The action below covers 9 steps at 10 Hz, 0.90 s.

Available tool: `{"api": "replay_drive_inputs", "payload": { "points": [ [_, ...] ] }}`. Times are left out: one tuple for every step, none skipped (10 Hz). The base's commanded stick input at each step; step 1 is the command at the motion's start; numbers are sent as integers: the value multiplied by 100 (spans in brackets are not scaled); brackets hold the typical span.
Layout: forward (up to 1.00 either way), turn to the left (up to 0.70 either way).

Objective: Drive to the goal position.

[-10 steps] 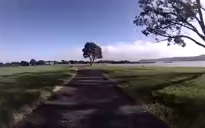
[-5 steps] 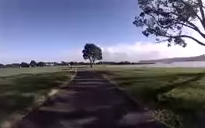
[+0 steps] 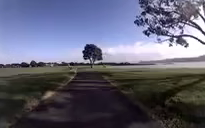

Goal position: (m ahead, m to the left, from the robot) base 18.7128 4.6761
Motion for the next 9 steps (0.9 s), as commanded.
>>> {"api": "replay_drive_inputs", "payload": {
  "points": [
    [45, 0],
    [45, 0],
    [45, 0],
    [45, 0],
    [45, 0],
    [45, 0],
    [45, 0],
    [45, 0],
    [45, 0]
  ]
}}
